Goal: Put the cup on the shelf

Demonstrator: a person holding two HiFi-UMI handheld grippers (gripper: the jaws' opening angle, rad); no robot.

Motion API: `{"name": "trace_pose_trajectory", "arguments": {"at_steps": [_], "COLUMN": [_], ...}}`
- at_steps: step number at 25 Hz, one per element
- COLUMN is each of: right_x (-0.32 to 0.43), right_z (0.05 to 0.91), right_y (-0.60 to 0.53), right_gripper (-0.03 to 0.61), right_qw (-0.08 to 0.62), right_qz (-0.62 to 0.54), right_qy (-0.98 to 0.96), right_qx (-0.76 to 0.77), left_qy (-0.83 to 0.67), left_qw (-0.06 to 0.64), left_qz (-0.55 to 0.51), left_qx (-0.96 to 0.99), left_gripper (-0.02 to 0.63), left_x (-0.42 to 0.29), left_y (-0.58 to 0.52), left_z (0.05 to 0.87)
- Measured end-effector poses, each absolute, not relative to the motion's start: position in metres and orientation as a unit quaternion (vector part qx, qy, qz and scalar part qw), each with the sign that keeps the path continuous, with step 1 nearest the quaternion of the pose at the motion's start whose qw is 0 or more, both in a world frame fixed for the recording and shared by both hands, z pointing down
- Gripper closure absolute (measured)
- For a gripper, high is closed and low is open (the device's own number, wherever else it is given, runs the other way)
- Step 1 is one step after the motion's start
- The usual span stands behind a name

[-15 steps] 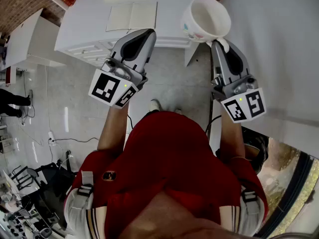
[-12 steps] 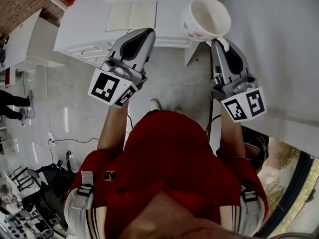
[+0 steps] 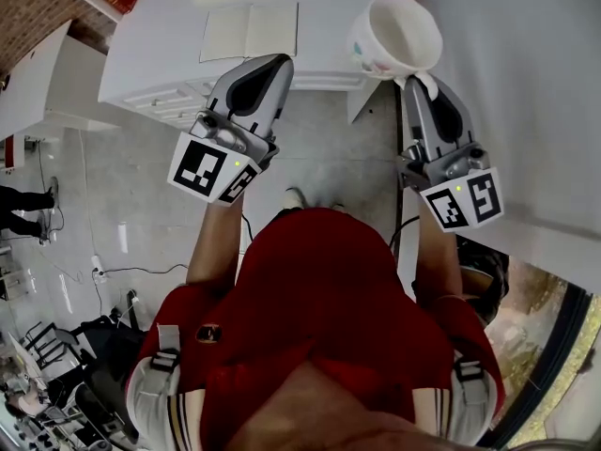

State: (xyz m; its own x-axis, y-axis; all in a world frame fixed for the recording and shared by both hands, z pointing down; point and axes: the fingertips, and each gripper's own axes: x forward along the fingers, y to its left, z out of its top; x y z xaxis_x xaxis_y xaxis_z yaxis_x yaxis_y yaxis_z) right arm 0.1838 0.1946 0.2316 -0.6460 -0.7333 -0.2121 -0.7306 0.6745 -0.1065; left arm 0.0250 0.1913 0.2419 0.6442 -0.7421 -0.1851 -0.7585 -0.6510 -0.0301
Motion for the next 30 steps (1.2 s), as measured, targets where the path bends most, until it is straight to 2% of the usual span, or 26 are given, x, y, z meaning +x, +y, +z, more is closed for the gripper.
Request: {"name": "trace_pose_trajectory", "arguments": {"at_steps": [20,30], "right_x": [0.095,0.087], "right_z": [0.236,0.240], "right_y": [0.155,0.123], "right_gripper": [0.540,0.540], "right_qw": [0.114,0.107], "right_qz": [-0.007,-0.003], "right_qy": [0.877,0.875], "right_qx": [-0.466,-0.471], "left_qy": [0.395,0.396], "left_qw": [0.048,0.039], "left_qz": [0.108,0.105], "left_qx": [-0.911,-0.912], "left_gripper": [0.607,0.607], "left_x": [-0.097,-0.105], "left_y": [0.148,0.118], "left_z": [0.254,0.264]}}
